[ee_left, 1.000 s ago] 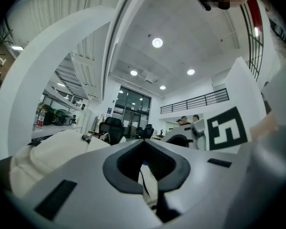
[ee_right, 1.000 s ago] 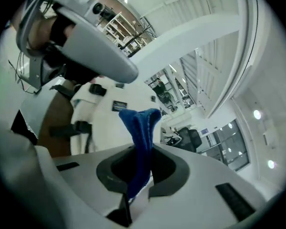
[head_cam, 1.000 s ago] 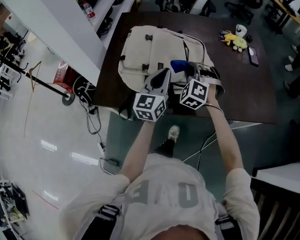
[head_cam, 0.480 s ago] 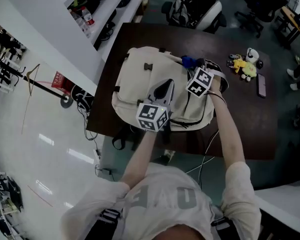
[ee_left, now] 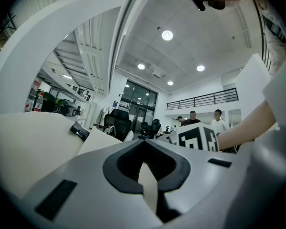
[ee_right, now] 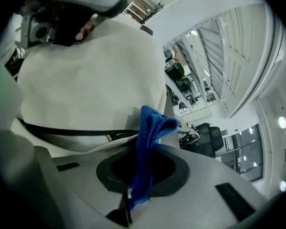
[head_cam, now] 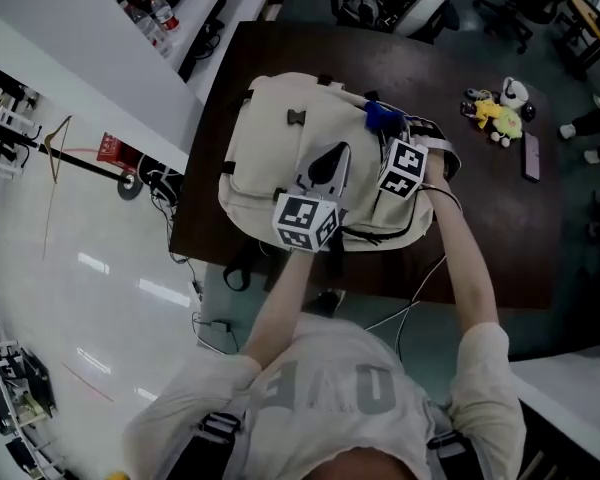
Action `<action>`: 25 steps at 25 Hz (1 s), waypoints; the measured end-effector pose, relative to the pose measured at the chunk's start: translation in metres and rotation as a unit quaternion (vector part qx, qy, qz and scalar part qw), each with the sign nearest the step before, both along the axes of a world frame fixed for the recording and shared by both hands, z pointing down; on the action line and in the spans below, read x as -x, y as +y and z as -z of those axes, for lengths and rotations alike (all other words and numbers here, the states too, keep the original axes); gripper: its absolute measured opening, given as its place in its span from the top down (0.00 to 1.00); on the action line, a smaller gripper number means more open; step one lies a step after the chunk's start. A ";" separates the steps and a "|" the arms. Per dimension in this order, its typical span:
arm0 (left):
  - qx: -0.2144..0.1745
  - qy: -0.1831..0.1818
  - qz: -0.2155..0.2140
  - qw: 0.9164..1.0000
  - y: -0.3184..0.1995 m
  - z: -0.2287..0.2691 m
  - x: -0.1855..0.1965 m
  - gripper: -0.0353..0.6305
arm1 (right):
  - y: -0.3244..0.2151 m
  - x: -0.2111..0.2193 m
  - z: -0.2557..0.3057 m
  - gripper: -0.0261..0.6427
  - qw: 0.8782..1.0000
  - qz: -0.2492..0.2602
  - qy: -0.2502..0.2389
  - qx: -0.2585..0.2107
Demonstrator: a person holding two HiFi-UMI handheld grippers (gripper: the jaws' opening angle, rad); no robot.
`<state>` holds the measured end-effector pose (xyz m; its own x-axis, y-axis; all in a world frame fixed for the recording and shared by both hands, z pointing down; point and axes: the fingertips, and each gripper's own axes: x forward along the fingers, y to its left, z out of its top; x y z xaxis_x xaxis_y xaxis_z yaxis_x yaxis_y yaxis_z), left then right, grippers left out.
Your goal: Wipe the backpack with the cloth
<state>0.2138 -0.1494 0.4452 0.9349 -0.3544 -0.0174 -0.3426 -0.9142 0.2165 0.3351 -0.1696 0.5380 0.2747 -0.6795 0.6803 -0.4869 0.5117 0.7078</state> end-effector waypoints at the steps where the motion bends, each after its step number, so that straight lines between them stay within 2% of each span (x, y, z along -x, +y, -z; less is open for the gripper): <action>1: 0.002 0.000 0.001 1.000 -0.001 -0.002 0.000 0.94 | 0.006 0.003 0.000 0.90 1.000 -0.001 0.003 -0.002; 7: -0.001 0.004 0.003 1.000 -0.005 -0.004 0.000 0.94 | 0.043 0.021 -0.004 0.90 1.000 -0.007 0.026 -0.002; 11: 0.001 0.019 -0.004 1.000 -0.007 -0.002 0.001 0.94 | 0.076 0.041 -0.005 0.90 0.999 -0.028 0.015 -0.014; 17: 0.005 0.018 -0.036 0.999 0.023 0.017 0.006 0.94 | 0.123 0.085 -0.016 0.90 0.999 -0.042 0.017 -0.013; 25: 0.004 0.015 -0.024 1.000 0.069 0.016 0.059 0.94 | 0.169 0.161 -0.045 0.90 0.999 -0.004 0.021 0.034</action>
<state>0.1548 -0.0800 0.4295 0.9501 -0.3089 -0.0424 -0.2912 -0.9278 0.2332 0.1743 -0.0011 0.5831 0.3092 -0.6293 0.7130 -0.4613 0.5564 0.6911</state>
